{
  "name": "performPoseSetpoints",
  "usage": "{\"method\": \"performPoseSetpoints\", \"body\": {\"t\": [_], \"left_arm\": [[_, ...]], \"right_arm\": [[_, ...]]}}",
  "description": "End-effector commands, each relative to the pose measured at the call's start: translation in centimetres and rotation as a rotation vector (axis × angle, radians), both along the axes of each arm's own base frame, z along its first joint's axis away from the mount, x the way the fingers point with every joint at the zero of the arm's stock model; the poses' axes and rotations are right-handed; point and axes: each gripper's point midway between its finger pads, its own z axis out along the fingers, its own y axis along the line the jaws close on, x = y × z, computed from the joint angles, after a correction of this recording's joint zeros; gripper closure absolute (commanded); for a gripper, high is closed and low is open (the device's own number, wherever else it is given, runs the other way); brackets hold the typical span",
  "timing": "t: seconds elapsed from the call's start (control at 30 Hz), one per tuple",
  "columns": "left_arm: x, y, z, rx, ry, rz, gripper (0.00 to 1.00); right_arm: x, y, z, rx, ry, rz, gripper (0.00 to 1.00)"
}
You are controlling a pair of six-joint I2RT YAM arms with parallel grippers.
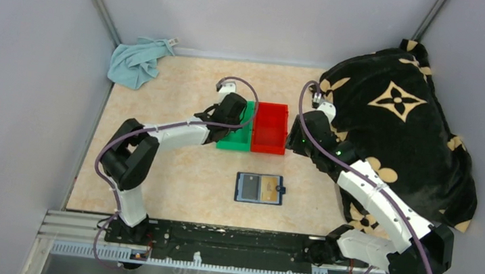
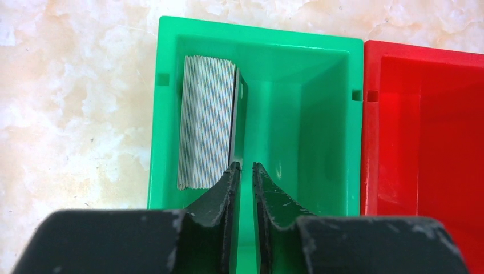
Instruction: Take the credit cards out of the card holder
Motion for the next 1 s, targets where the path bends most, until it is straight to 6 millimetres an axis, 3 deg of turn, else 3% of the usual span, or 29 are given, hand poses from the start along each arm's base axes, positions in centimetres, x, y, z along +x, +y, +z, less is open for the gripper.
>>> {"method": "performPoseSetpoints", "body": {"t": [0.0,0.23,0.37,0.47,0.5,0.6,0.67,0.73,0.77,0.8,0.97], "left_arm": [[0.1,0.6,1.9,-0.005,-0.032,0.022,0.81],[-0.6,0.6,3.8,-0.008,-0.070,0.032,0.80],[-2.4,0.4,5.7,0.002,-0.115,0.030,0.80],[-5.4,-0.8,7.2,0.026,-0.153,-0.009,0.75],[-6.7,-1.4,7.3,0.013,-0.149,-0.034,0.68],[-11.1,-4.0,6.7,-0.067,-0.119,-0.163,0.46],[-14.0,-5.1,6.3,-0.134,-0.089,-0.234,0.45],[-16.4,-5.0,5.9,-0.178,-0.076,-0.269,0.64],[-17.5,-4.8,5.8,-0.205,-0.077,-0.278,0.86],[-18.5,-4.4,5.7,-0.239,-0.073,-0.293,0.99],[-21.3,-2.4,3.4,-0.293,-0.021,-0.335,1.00]], "right_arm": [[0.8,0.1,0.5,0.012,-0.030,-0.003,0.54],[0.7,0.3,0.1,0.021,-0.025,0.004,0.54],[0.4,0.4,-0.4,0.030,-0.019,0.011,0.54],[-0.5,0.3,-1.6,0.040,0.007,0.020,0.49],[-0.9,0.3,-2.4,0.041,0.027,0.025,0.51],[-2.7,0.4,-4.2,0.027,0.081,0.042,0.67],[-4.5,1.5,-4.7,-0.009,0.088,0.085,0.68],[-6.1,2.9,-5.2,-0.034,0.091,0.132,0.69],[-6.8,3.6,-5.7,-0.040,0.101,0.155,0.72],[-7.5,4.2,-6.2,-0.045,0.113,0.177,0.77],[-9.4,5.3,-8.5,-0.046,0.155,0.221,0.96]]}}
